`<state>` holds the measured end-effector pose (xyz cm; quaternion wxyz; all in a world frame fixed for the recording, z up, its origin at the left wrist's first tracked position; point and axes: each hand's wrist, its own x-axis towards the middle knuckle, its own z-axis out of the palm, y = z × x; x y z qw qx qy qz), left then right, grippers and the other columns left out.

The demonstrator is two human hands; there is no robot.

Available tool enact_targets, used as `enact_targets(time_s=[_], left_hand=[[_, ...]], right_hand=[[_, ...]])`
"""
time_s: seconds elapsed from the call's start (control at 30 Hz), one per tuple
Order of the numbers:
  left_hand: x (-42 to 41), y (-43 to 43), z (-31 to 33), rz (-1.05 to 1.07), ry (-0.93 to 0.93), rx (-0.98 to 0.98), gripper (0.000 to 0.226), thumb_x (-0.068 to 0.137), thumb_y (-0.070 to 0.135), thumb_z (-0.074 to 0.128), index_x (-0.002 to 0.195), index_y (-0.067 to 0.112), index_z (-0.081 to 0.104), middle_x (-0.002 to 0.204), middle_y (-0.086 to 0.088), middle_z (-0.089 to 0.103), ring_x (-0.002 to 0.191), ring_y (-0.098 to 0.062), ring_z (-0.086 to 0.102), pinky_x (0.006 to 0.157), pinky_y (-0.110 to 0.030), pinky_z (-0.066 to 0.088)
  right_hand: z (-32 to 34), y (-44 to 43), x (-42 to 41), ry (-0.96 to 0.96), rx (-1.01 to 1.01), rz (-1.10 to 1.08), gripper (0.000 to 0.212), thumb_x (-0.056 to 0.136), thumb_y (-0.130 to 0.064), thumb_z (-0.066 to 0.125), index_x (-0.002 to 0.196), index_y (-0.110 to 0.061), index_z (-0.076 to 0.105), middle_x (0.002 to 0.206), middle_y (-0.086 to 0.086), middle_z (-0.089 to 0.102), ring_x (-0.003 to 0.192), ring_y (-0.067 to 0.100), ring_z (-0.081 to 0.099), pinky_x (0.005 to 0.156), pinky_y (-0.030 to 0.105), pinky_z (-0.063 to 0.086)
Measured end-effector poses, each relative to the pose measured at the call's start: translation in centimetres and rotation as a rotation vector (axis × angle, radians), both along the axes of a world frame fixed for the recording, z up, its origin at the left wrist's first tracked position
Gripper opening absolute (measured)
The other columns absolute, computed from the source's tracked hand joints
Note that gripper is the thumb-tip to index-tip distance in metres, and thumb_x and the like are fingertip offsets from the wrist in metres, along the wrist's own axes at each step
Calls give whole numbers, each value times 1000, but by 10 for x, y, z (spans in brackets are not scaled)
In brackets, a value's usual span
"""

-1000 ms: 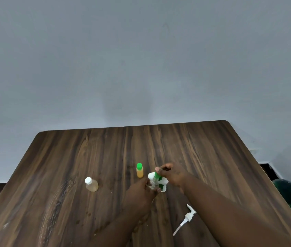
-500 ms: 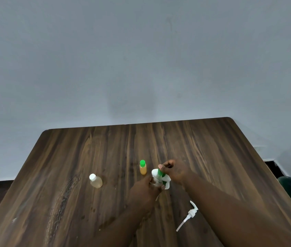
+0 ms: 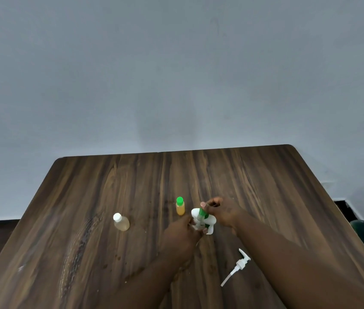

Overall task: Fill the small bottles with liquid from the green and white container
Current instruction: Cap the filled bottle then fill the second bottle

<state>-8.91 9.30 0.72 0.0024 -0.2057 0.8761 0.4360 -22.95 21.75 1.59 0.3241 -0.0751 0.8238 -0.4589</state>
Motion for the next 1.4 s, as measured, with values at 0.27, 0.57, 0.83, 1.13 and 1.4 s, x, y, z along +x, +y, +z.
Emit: enact_targets(time_s=[0.27, 0.57, 0.83, 1.13, 1.4], left_hand=[[-2, 0, -1, 11, -24, -13, 30, 86, 62, 61, 103, 37, 64, 88, 18, 69, 81, 1, 63, 66, -24, 46], [1, 0, 1, 7, -7, 9, 32, 89, 67, 55, 105, 40, 64, 90, 19, 70, 83, 1, 65, 70, -26, 49], [1, 2, 1, 14, -40, -1, 26, 90, 59, 58, 104, 38, 64, 87, 19, 69, 80, 2, 63, 73, -28, 52], [4, 4, 5, 3, 1, 6, 29, 90, 56, 61, 110, 36, 64, 85, 16, 68, 79, 0, 63, 63, -21, 41], [2, 3, 2, 0, -13, -10, 28, 88, 61, 60, 104, 38, 64, 83, 19, 67, 78, 2, 62, 63, -22, 41]], right_hand=[[1, 1, 1, 29, -4, -5, 34, 83, -48, 74, 94, -16, 74, 95, 2, 74, 95, 18, 68, 89, 38, 57], [-2, -2, 1, 106, 20, 0, 34, 80, -46, 77, 89, -13, 73, 92, 7, 75, 93, 23, 69, 88, 44, 57], [-9, -2, 6, 106, 0, -37, 32, 81, -46, 76, 88, -14, 73, 87, 3, 74, 90, 21, 70, 83, 38, 58], [-14, -3, 9, 104, -12, -48, 34, 83, -42, 76, 92, -9, 70, 90, 10, 74, 93, 28, 69, 86, 46, 57], [-10, -3, 8, 92, 3, -36, 36, 82, -41, 76, 95, -8, 70, 94, 12, 73, 95, 28, 69, 87, 43, 57]])
